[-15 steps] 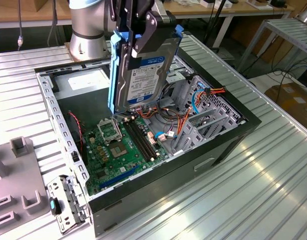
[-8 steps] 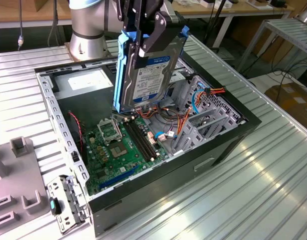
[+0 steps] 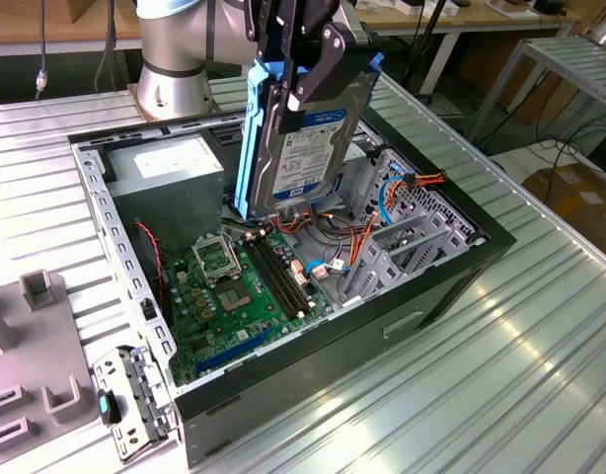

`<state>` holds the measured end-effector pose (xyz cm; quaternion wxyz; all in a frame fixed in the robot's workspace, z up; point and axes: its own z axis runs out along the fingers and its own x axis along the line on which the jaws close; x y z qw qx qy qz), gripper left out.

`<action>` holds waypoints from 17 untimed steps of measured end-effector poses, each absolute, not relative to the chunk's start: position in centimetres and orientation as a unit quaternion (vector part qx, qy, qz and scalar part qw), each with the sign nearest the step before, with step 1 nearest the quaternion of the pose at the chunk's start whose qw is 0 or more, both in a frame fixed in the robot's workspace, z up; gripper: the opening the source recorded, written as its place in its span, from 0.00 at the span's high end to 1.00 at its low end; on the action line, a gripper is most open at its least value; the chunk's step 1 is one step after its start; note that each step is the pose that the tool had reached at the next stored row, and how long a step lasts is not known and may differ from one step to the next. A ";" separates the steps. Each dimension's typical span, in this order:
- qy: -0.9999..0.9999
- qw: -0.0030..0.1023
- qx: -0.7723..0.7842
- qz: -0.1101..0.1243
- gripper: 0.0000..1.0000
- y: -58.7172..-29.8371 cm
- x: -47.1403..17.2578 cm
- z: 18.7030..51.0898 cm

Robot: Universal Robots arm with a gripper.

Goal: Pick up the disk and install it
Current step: 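Insert the disk into the insertion slot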

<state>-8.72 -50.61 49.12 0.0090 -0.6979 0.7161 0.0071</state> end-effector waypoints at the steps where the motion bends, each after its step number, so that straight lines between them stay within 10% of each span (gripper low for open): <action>1: 0.716 0.009 -0.698 0.007 0.63 -50.6 -8.6 49.1; 17: 0.716 0.009 -0.698 0.007 0.63 -52.1 -8.0 49.1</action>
